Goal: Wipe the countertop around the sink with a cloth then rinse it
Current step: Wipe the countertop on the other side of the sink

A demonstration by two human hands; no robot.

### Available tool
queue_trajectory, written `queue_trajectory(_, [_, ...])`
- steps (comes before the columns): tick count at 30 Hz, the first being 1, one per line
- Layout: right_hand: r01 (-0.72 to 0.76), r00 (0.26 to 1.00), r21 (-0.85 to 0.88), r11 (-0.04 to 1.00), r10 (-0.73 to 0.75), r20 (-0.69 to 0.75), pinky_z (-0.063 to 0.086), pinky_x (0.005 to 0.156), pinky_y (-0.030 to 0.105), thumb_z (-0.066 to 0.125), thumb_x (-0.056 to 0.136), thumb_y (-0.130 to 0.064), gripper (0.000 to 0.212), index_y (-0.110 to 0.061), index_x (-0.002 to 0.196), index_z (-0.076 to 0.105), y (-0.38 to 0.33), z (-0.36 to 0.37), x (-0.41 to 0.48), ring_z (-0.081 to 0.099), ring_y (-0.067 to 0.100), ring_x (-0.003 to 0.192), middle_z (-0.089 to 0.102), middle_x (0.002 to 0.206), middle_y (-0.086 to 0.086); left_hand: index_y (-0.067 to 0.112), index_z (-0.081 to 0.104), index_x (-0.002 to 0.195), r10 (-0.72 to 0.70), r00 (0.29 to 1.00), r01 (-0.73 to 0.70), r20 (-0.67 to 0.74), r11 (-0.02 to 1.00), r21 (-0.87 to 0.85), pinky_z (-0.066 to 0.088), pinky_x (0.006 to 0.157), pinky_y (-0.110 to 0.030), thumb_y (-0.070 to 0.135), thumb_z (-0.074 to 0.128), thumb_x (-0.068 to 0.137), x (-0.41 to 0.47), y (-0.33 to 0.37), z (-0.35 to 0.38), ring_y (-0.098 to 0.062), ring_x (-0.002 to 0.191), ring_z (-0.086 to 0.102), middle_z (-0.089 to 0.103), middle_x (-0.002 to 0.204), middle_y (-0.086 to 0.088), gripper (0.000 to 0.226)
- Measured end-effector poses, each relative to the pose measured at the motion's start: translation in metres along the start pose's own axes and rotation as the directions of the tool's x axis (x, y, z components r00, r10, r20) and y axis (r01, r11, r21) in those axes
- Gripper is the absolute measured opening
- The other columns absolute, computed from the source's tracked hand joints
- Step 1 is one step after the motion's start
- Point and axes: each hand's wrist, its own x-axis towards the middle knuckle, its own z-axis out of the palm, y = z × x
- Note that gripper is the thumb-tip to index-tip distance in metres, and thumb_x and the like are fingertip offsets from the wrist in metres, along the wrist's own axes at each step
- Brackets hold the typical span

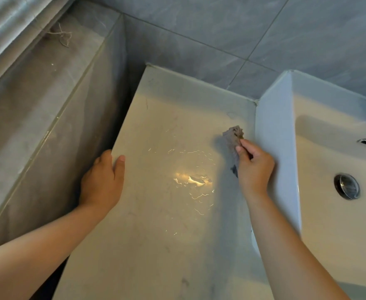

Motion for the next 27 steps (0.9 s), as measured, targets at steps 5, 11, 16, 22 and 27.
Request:
queue_trajectory(5, [0.044, 0.999, -0.053, 0.998, -0.045, -0.019, 0.046, 0.093, 0.025, 0.061, 0.087, -0.005, 0.025, -0.003, 0.111, 0.068, 0.015, 0.019, 0.011, 0.064, 0.017, 0.102, 0.069, 0.11, 0.01, 0.006, 0.05, 0.1, -0.001, 1.0, 0.002, -0.018, 0.999, 0.043, 0.039, 0.065, -0.037, 0.037, 0.034, 0.098, 0.0, 0.002, 0.001, -0.041, 0.086, 0.057, 0.061, 0.097, -0.018, 0.035])
queue_trajectory(11, [0.152, 0.987, -0.036, 0.988, -0.151, 0.049, 0.039, 0.088, 0.01, 0.062, 0.087, -0.005, 0.024, -0.009, 0.11, 0.07, 0.008, 0.028, -0.028, 0.058, 0.01, 0.098, 0.062, 0.104, -0.012, 0.006, 0.049, 0.099, -0.012, 1.0, 0.013, -0.023, 0.998, 0.068, 0.035, 0.063, -0.034, 0.037, 0.035, 0.098, 0.0, 0.004, 0.001, -0.04, 0.084, 0.058, 0.06, 0.096, -0.019, 0.034])
queue_trajectory(16, [0.224, 0.967, -0.032, 0.974, -0.218, 0.13, 0.043, 0.093, 0.021, 0.06, 0.086, -0.013, 0.023, -0.013, 0.106, 0.072, 0.002, 0.033, -0.079, 0.058, 0.012, 0.101, 0.07, 0.108, -0.003, 0.005, 0.049, 0.101, -0.03, 0.999, 0.031, -0.015, 0.997, 0.076, 0.035, 0.065, -0.035, 0.036, 0.036, 0.098, -0.001, 0.005, 0.0, -0.042, 0.087, 0.057, 0.06, 0.097, -0.02, 0.034])
queue_trajectory(22, [0.172, 0.929, 0.074, 0.982, -0.186, 0.321, 0.041, 0.09, 0.009, 0.066, 0.082, -0.011, 0.024, -0.017, 0.105, 0.072, -0.015, 0.019, -0.102, 0.06, -0.001, 0.099, 0.065, 0.102, -0.021, 0.007, 0.05, 0.105, -0.059, 0.998, 0.059, 0.009, 0.997, 0.057, 0.043, 0.071, -0.042, 0.039, 0.039, 0.097, 0.0, 0.006, -0.002, -0.041, 0.092, 0.057, 0.061, 0.104, -0.018, 0.035])
queue_trajectory(27, [0.136, 0.98, 0.082, 0.987, -0.147, 0.133, 0.041, 0.089, 0.008, 0.069, 0.082, -0.005, 0.026, -0.011, 0.107, 0.071, -0.031, 0.015, -0.043, 0.062, 0.003, 0.096, 0.062, 0.102, -0.018, 0.008, 0.051, 0.105, -0.063, 0.998, 0.062, 0.011, 0.997, 0.054, 0.047, 0.074, -0.044, 0.04, 0.038, 0.097, -0.001, 0.008, -0.004, -0.039, 0.093, 0.058, 0.062, 0.103, -0.017, 0.036])
